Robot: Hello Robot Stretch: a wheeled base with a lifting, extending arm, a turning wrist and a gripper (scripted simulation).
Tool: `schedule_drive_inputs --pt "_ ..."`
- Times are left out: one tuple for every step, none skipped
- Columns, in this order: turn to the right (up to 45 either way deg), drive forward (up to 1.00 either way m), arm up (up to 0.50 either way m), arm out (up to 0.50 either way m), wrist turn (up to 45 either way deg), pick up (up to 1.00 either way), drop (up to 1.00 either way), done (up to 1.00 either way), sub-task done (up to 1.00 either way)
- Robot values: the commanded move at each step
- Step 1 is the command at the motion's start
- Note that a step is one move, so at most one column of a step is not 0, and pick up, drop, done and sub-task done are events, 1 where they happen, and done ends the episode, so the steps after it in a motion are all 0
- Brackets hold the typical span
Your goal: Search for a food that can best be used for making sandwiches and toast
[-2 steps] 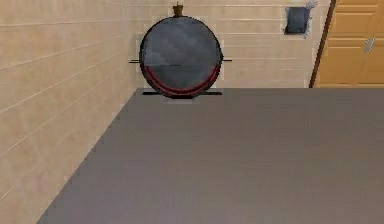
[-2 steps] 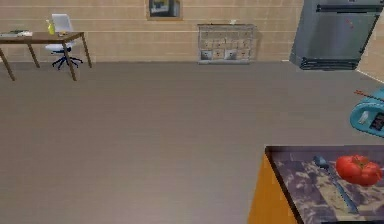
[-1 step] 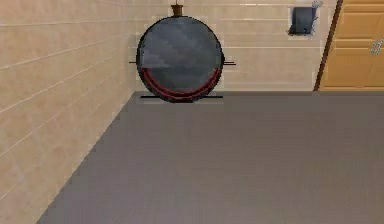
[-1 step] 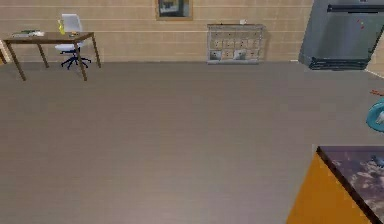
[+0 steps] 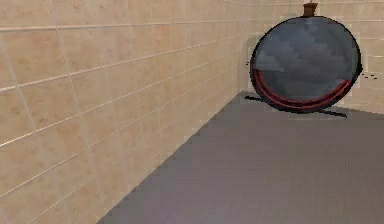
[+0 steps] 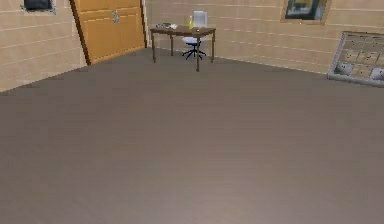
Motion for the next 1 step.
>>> schedule_drive_inputs --pt "0.0 0.25 0.00 0.00 0.0 0.00 0.00 0.00 0.00"
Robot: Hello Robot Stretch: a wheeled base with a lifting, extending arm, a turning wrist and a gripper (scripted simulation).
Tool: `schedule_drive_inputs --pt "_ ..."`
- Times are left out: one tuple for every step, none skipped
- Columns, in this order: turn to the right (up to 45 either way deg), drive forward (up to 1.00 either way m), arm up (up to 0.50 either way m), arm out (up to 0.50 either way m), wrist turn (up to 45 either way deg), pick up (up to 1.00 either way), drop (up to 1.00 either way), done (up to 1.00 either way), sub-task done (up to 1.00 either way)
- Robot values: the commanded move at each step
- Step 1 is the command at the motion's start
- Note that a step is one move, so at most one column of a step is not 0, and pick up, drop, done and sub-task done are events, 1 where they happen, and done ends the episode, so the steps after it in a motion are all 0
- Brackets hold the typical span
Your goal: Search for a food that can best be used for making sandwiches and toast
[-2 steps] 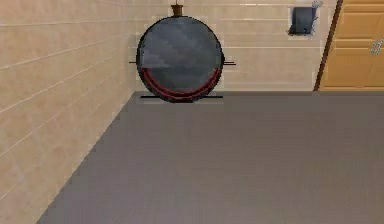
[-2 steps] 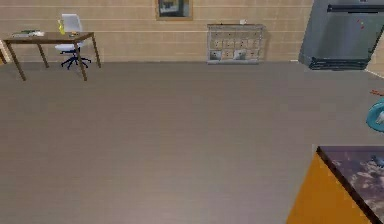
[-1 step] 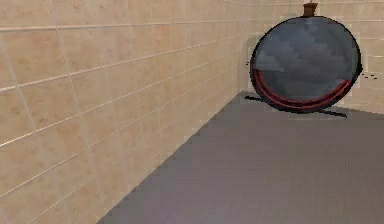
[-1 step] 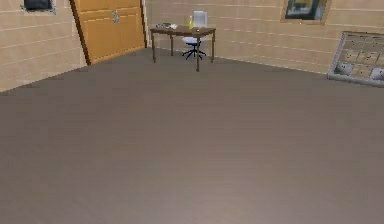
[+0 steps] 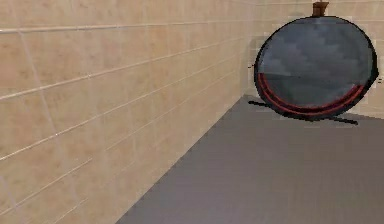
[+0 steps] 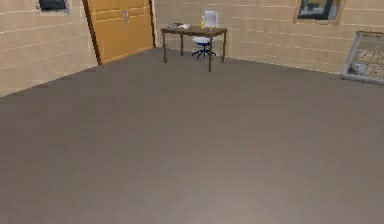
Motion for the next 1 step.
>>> schedule_drive_inputs --pt "-45.0 0.00 0.00 0.00 0.0 0.00 0.00 0.00 0.00"
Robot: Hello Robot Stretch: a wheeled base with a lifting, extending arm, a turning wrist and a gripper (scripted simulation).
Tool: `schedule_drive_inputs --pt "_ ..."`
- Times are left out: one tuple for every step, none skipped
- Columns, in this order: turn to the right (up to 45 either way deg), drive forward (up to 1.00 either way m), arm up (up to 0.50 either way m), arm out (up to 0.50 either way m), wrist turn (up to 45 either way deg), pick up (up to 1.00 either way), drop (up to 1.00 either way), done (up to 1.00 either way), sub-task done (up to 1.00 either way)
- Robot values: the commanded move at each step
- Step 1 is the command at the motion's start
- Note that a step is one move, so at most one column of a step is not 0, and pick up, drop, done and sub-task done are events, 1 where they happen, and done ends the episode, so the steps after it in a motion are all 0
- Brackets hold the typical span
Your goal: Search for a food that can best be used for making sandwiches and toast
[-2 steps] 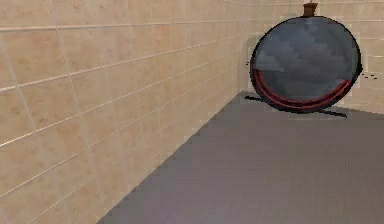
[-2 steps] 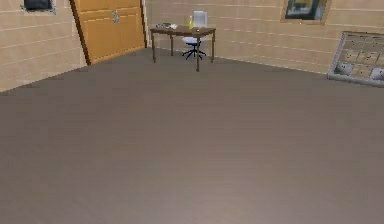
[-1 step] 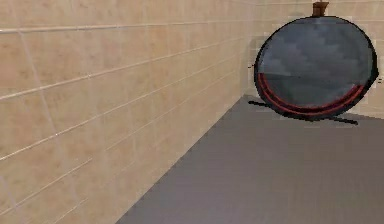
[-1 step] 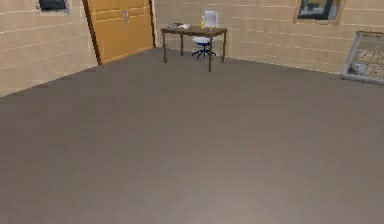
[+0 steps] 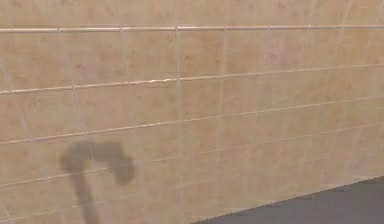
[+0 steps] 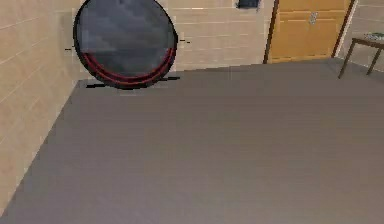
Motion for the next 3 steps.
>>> schedule_drive_inputs --pt "-45.0 0.00 0.00 0.00 0.0 0.00 0.00 0.00 0.00" --pt "-30.0 0.00 0.00 0.00 0.0 0.00 0.00 0.00 0.00" --pt "0.0 0.45 0.00 0.00 0.0 0.00 0.00 0.00 0.00"
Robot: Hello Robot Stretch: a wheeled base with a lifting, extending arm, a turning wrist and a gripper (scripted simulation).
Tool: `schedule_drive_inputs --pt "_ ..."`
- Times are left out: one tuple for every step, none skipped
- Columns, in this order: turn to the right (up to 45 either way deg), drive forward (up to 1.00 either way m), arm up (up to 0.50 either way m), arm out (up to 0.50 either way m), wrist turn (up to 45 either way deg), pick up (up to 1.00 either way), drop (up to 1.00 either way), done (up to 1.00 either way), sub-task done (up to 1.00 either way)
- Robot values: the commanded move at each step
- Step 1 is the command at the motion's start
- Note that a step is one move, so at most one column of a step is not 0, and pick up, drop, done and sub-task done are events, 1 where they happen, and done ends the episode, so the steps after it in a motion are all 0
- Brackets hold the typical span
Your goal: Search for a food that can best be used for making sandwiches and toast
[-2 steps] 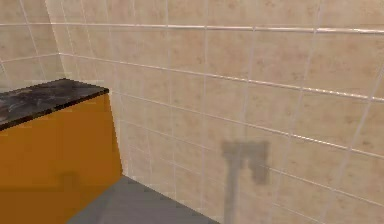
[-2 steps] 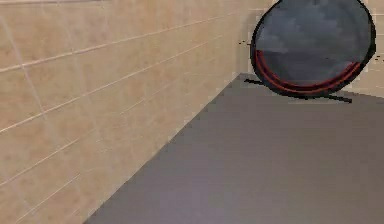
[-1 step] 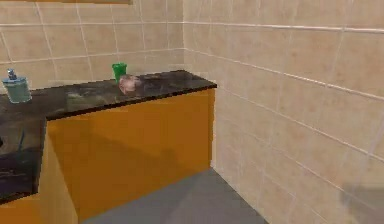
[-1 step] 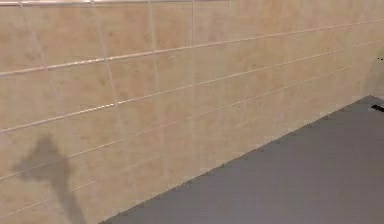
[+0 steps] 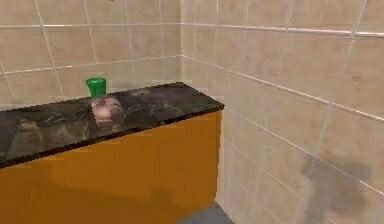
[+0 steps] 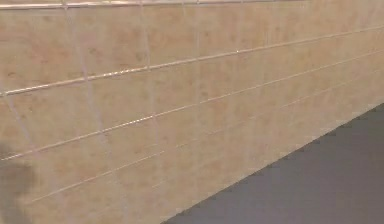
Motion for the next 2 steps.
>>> schedule_drive_inputs --pt "-21.0 0.00 0.00 0.00 0.0 0.00 0.00 0.00 0.00" --pt "0.0 0.00 0.00 0.00 0.0 0.00 0.00 1.00 0.00"
